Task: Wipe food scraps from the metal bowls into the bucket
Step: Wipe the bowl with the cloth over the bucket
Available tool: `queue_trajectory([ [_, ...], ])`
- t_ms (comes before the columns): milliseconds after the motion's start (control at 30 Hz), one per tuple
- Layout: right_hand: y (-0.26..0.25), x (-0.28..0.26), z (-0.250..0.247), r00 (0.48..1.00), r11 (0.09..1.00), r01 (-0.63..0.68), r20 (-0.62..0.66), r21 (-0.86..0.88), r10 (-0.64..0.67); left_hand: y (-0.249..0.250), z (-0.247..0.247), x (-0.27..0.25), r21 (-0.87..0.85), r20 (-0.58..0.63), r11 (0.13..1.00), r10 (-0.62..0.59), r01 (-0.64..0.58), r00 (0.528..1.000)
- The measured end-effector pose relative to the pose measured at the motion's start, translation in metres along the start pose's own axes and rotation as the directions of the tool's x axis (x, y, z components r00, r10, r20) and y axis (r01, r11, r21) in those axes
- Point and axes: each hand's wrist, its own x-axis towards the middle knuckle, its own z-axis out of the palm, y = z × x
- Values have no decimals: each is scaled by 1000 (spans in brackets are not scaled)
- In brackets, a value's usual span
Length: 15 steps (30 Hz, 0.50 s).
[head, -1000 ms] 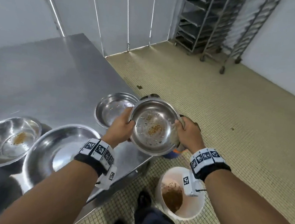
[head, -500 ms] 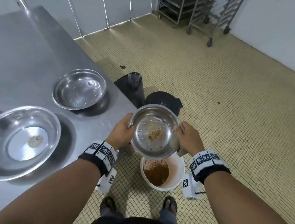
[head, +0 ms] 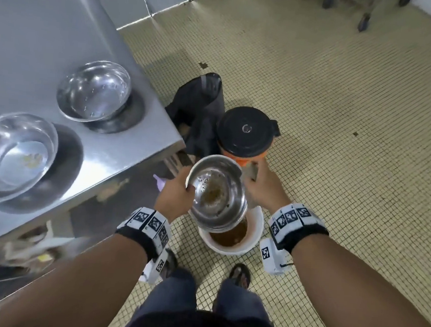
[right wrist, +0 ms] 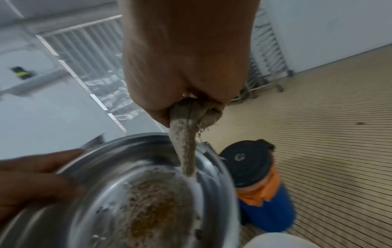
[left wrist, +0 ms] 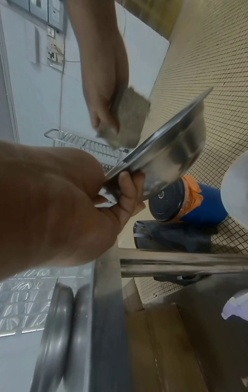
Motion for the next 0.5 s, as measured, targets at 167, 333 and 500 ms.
queue_trajectory([
  [167,-27,13,14,940,941,339,38,-9,-339,25,-6,-27,-47,6,999,24,-23,1000],
  [333,-20,15,28,914,907,390,183,-160,-361,43,-20,-36,-75,-59,996,36,-41,998],
  [500,-2,9,25,889,872,406,341,-275,-306,43,-32,-35,-20,-141,994,106,-110,984],
])
